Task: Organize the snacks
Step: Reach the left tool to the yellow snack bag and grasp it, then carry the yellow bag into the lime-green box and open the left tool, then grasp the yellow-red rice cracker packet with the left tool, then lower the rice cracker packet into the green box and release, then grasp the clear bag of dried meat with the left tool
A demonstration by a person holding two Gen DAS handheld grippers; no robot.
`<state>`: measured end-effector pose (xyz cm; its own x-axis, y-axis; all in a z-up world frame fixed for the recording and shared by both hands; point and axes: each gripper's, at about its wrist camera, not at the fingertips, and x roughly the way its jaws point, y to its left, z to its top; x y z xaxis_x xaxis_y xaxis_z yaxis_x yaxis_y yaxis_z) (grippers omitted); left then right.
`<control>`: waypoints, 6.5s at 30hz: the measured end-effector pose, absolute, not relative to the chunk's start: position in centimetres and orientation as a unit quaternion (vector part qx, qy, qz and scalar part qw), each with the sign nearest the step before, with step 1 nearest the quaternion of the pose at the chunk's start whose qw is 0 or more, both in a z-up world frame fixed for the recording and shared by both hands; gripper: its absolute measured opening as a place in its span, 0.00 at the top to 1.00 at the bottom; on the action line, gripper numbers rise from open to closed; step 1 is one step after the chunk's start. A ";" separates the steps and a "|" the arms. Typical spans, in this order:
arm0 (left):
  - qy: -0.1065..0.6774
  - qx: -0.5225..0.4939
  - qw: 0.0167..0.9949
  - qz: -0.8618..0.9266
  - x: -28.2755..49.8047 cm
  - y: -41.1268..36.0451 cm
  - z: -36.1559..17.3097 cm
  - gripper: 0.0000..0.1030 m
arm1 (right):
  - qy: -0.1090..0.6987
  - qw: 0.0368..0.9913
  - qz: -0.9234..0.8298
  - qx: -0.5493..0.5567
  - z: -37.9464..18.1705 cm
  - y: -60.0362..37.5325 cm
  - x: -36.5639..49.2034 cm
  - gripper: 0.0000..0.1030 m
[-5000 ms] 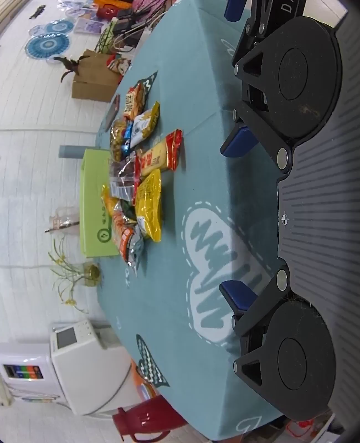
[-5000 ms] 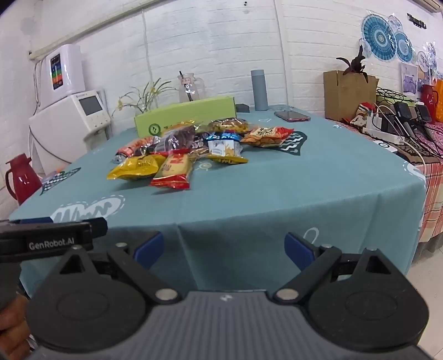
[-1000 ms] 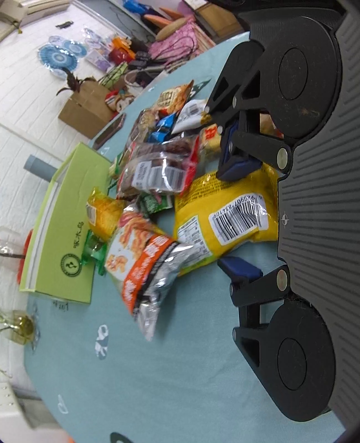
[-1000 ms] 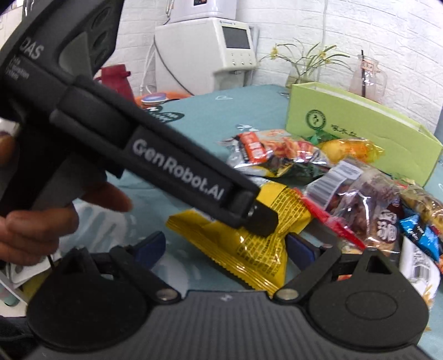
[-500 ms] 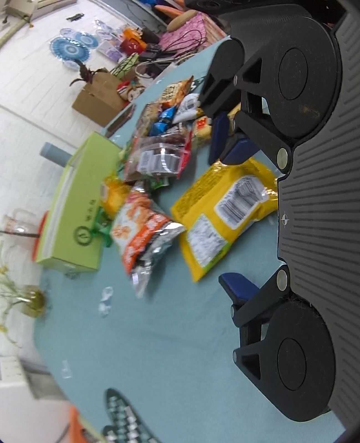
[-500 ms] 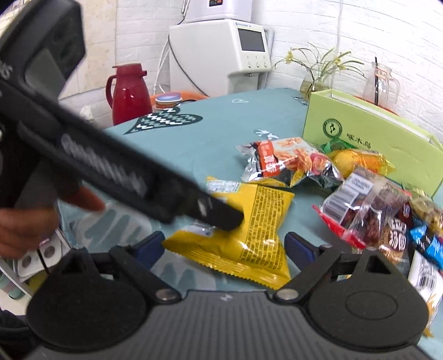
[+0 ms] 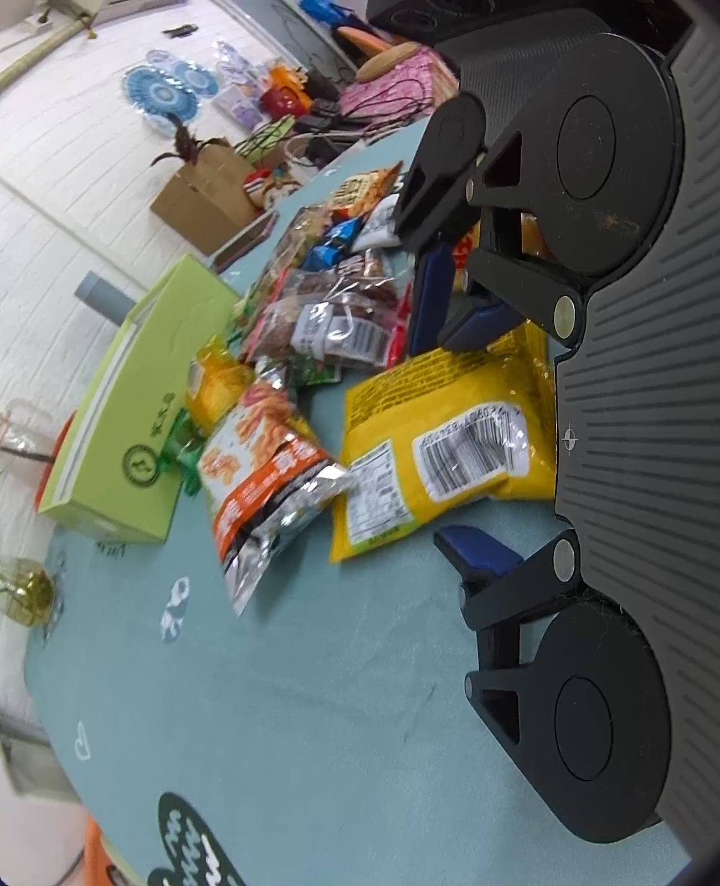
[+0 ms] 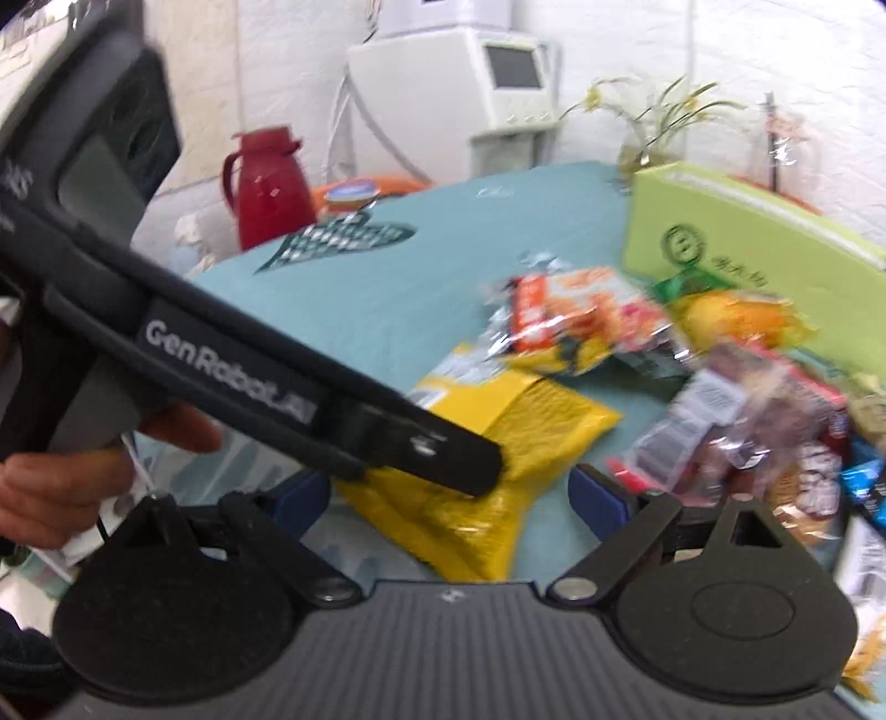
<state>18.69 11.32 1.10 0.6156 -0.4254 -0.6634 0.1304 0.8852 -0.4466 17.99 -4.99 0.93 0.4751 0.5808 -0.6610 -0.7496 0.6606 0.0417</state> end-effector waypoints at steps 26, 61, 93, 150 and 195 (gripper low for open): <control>0.296 -0.037 0.936 -0.186 40.6 7.8 13.9 0.79 | 0.243 0.908 0.326 -0.104 11.6 -5.8 40.3 0.35; 0.343 -0.098 0.899 -0.255 19.4 4.5 4.1 0.29 | 0.291 0.920 0.260 -0.036 4.0 -16.7 14.8 0.10; 0.406 -0.103 0.879 -0.227 18.7 3.8 1.2 0.51 | 0.303 0.911 0.270 -0.068 0.7 -13.6 15.7 0.29; 0.263 -0.096 0.937 -0.209 32.1 4.9 11.4 0.20 | 0.241 0.933 0.260 0.052 11.9 -21.5 29.6 0.09; 0.411 -0.117 0.878 -0.215 21.3 5.6 1.2 0.53 | 0.309 0.890 0.320 -0.102 0.8 -9.1 18.5 0.14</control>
